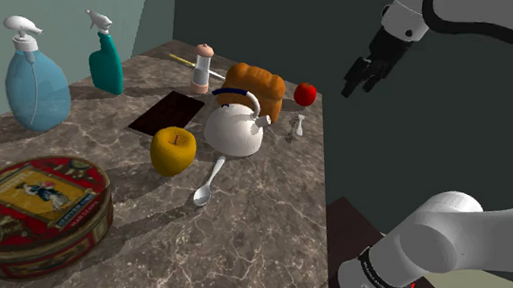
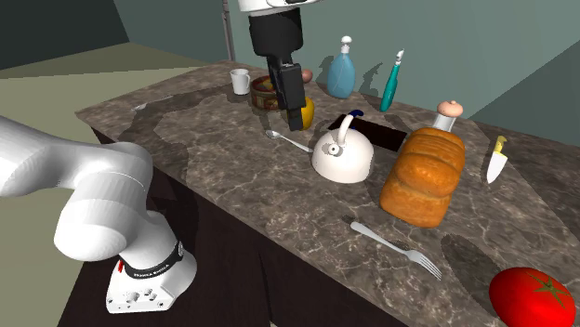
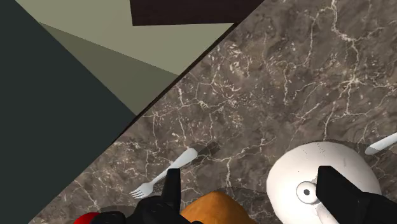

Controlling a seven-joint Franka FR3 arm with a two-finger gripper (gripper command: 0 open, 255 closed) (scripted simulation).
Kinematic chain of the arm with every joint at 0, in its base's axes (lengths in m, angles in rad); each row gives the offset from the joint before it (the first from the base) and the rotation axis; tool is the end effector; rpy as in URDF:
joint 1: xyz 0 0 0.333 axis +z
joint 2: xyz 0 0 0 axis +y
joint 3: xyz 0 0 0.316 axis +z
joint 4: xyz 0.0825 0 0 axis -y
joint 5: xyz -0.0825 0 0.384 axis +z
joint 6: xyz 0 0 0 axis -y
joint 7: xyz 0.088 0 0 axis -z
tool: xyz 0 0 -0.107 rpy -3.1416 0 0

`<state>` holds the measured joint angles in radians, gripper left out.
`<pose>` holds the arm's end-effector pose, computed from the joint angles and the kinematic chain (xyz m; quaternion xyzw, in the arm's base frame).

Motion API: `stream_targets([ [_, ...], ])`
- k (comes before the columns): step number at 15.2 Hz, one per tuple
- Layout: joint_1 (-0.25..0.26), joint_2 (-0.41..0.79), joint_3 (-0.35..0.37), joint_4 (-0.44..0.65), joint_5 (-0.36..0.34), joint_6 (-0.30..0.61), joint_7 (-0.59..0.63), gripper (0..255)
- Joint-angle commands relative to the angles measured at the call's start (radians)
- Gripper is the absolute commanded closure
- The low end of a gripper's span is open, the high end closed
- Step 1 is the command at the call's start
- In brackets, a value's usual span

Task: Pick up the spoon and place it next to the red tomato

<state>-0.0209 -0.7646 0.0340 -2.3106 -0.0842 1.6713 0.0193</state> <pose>0.3234 -0.0004 0.6154 0.9966 -0.0055 0.0630 0.0531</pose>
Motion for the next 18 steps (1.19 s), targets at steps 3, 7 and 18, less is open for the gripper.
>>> stream_targets([
  [3,0.0,-0.002,0.032,-0.042,0.036,0.025,0.076,0],
  [7,0.002,0.012,0.098,-0.112,0.113,0.084,0.226,0],
  [18,0.018,0.184,0.298,-0.193,0.327,0.314,0.624,0],
])
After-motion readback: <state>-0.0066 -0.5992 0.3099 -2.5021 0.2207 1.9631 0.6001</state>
